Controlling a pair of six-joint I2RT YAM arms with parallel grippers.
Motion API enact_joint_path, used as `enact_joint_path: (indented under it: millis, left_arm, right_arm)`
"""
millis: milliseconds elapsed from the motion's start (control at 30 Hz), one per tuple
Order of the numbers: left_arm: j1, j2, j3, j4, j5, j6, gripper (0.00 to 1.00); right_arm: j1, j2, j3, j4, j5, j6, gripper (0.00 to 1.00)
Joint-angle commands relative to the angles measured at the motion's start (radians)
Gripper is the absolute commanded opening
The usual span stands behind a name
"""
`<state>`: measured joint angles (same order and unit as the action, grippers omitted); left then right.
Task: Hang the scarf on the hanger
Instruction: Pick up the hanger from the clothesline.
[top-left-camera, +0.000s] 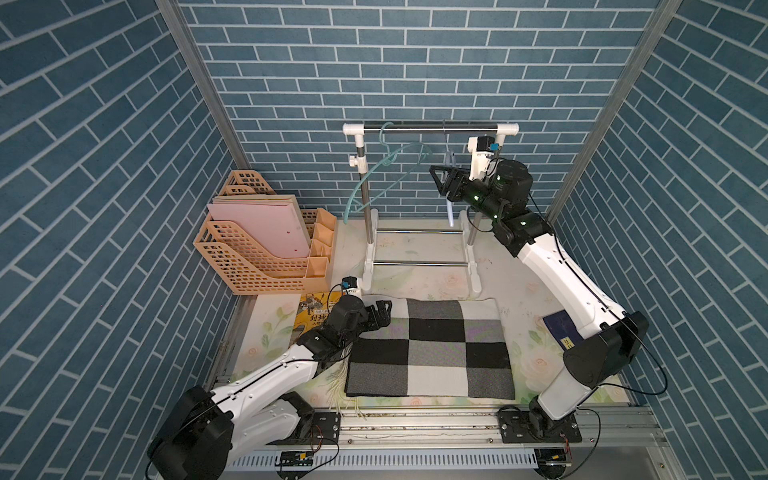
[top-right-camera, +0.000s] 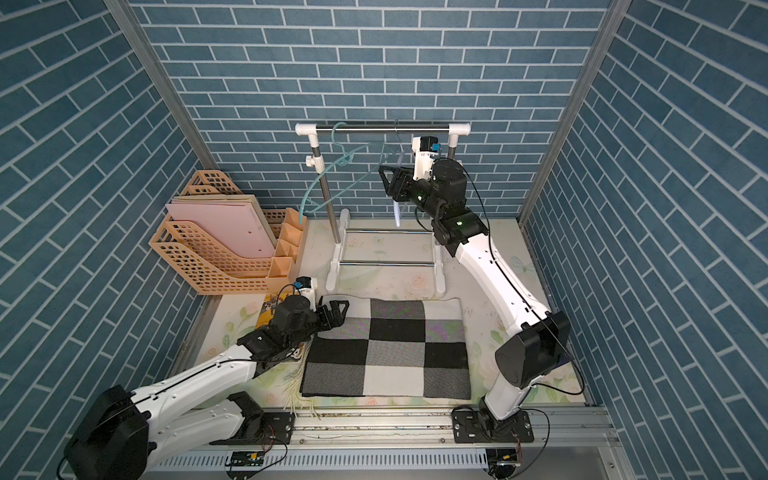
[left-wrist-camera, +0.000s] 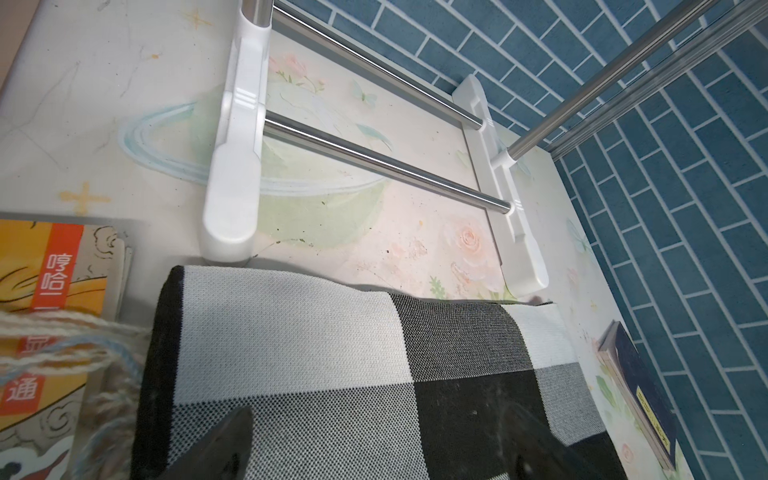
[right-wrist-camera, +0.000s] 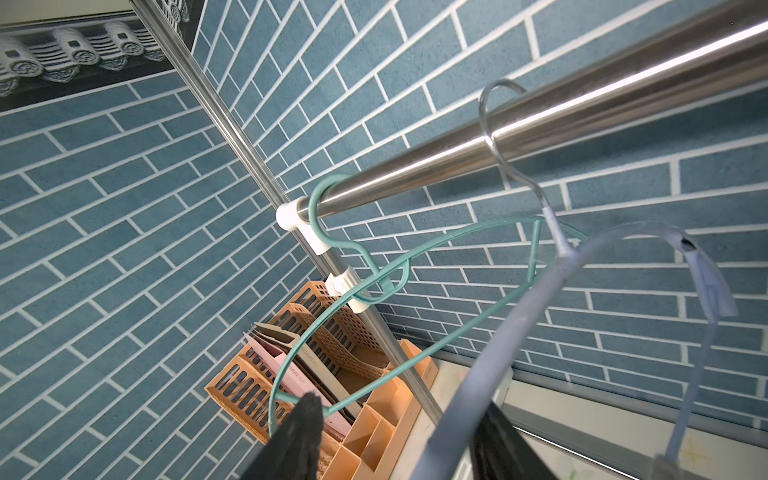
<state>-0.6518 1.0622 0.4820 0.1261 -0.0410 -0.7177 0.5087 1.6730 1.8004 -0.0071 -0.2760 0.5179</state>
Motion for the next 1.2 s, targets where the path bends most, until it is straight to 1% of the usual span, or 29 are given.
enact_joint_path:
  millis: [0,100,300,500,600,700,800,1033,1100,1167]
  left_arm:
    - [0.005,-0.01,0.005,-0.009,-0.012,0.014,0.96]
    - [0.004,-0.006,0.008,-0.008,-0.011,0.014,0.96]
    - [0.005,-0.015,0.004,-0.012,-0.017,0.014,0.96]
    - [0.005,-0.033,0.004,-0.028,-0.03,0.015,0.96]
    - [0.004,-0.039,0.009,-0.035,-0.032,0.017,0.96]
    - [0.006,-0.044,0.018,-0.043,-0.034,0.019,0.96]
    - [0.005,-0.055,0.025,-0.064,-0.038,0.025,0.96]
    - [0.004,-0.091,0.114,-0.131,-0.051,0.048,0.96]
    - [0.005,-0.106,0.145,-0.16,-0.049,0.047,0.96]
    - [0.005,-0.126,0.178,-0.182,-0.026,0.033,0.96]
  right_arm:
    - [-0.013,-0.064,-0.036,0.059,-0.039,-0.039,0.0]
    - [-0.032,-0.091,-0.09,0.127,-0.089,-0.023,0.0]
    - [-0.063,-0.084,-0.089,0.266,-0.171,0.028,0.0]
    - [-0.065,-0.06,-0.044,0.333,-0.228,0.043,0.0]
    - [-0.065,-0.081,-0.063,0.341,-0.241,0.044,0.0]
    - [-0.065,-0.143,-0.15,0.362,-0.254,0.046,0.0]
    - [-0.066,-0.245,-0.292,0.377,-0.266,0.037,0.0]
    - [-0.062,-0.46,-0.57,0.359,-0.328,0.005,0.0]
    - [-0.053,-0.535,-0.65,0.331,-0.319,-0.032,0.0]
    - [-0.03,-0.63,-0.748,0.294,-0.264,-0.089,0.0]
